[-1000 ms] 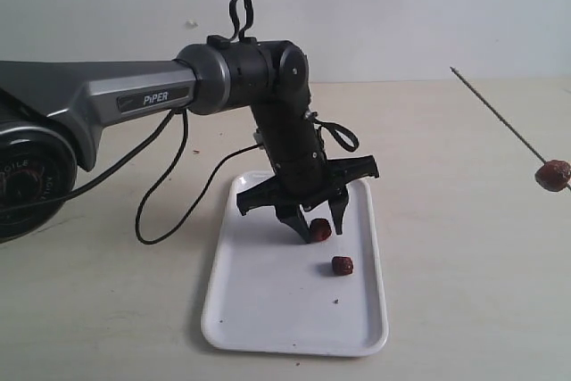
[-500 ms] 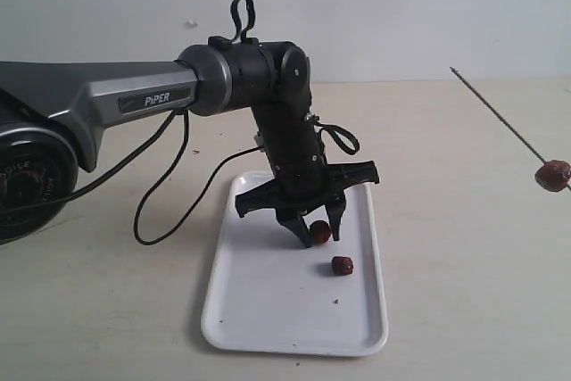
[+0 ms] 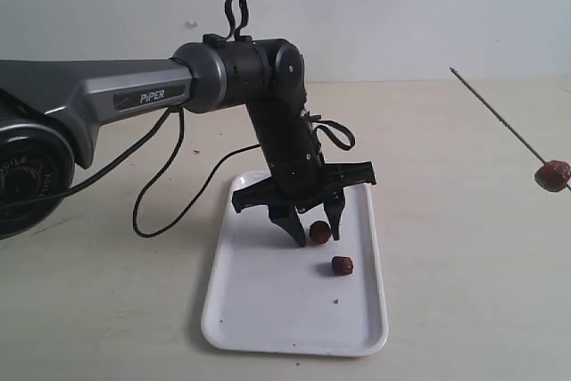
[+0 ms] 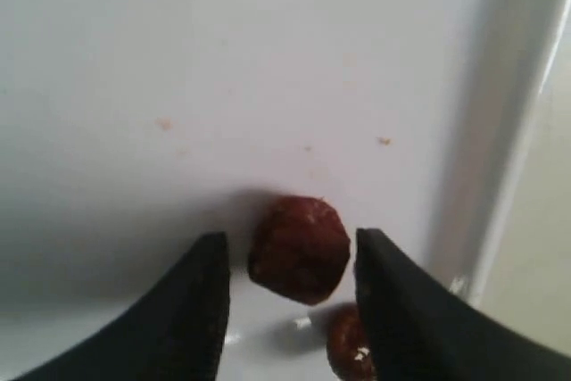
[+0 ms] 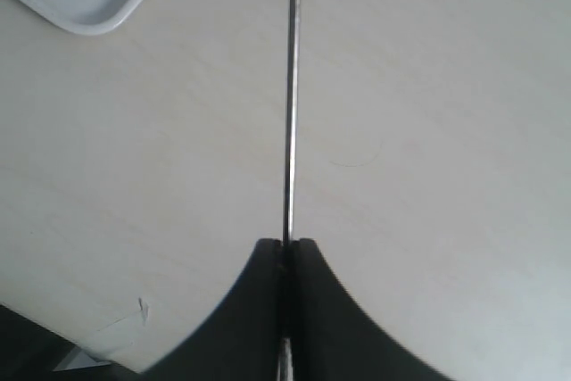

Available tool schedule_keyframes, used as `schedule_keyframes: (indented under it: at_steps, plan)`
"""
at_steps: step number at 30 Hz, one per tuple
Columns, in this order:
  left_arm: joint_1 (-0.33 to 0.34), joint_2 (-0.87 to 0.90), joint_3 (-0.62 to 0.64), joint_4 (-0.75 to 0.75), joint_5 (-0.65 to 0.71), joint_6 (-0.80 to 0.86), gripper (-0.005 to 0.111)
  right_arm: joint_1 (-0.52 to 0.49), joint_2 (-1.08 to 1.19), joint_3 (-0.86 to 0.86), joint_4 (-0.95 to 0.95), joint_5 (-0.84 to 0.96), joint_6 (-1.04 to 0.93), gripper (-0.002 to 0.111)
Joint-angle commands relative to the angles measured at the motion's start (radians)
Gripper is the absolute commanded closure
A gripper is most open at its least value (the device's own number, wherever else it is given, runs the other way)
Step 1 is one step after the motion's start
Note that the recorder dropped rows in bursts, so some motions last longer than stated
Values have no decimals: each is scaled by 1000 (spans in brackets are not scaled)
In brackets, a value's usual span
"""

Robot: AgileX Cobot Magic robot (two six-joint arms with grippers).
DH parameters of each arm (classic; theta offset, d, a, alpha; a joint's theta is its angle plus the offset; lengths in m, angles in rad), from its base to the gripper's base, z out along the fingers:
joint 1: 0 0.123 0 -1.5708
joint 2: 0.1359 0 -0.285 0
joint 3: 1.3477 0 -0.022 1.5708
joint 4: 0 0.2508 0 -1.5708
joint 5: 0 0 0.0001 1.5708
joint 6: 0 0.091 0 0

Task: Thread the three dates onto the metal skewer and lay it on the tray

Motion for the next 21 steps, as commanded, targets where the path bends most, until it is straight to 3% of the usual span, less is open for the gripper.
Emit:
schedule_keyframes:
  at_steps: [1,11,21]
  plan:
    - [15,8,6,17,14,10,60,1,-8,-9,-8,-7,-7,108]
    - [26,8,6,17,46,10,60,1,-8,-9,-6,-7,-7,108]
    - [44,-9,6,14,46,122,60,1,-8,-9,-6,-16,-7,108]
